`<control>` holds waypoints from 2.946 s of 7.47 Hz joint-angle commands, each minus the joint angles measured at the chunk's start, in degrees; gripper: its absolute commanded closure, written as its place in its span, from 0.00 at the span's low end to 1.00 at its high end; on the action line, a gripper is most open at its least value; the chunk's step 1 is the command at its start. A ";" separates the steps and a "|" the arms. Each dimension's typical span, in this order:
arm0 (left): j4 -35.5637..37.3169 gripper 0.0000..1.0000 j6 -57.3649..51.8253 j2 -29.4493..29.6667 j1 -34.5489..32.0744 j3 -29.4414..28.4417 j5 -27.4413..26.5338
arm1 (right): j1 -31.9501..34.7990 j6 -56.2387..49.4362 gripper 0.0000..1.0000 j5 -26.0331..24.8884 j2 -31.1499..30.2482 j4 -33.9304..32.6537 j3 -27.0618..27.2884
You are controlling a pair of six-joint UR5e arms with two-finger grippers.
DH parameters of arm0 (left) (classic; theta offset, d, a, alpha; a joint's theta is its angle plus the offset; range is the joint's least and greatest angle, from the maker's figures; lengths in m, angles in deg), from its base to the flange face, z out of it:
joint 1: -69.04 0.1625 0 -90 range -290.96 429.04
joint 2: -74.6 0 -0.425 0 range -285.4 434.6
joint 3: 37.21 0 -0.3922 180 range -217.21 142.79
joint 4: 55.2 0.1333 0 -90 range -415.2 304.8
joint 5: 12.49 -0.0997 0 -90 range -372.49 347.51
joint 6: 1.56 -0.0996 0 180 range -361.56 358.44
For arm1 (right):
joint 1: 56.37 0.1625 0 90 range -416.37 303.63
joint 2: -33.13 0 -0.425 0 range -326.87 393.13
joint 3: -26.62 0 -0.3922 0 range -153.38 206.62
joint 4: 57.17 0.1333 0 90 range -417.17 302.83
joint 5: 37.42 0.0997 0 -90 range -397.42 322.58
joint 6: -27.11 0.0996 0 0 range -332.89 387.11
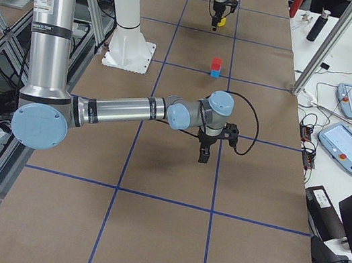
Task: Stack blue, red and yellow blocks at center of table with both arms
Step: 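Raise the left gripper and move it to the yellow cube, then lower the left gripper onto the yellow cube and close on it, then carry the yellow cube with the left gripper above the red cube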
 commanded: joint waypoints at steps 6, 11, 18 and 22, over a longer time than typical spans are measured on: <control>-18.19 0.00 -30.13 -11.79 -9.76 -11.74 11.62 | -0.09 0.11 0.00 0.07 -0.06 1.32 0.09; -18.37 0.00 -34.09 -11.09 -10.02 -14.99 11.44 | -0.09 0.11 0.00 0.07 -0.15 1.32 0.09; -11.05 1.00 -31.91 -6.88 -10.02 -15.72 11.53 | 0.00 0.02 0.00 0.16 -0.33 1.32 0.79; 12.47 1.00 -7.67 20.60 -4.34 -12.53 12.06 | 0.00 0.02 0.00 0.07 -0.33 1.32 0.45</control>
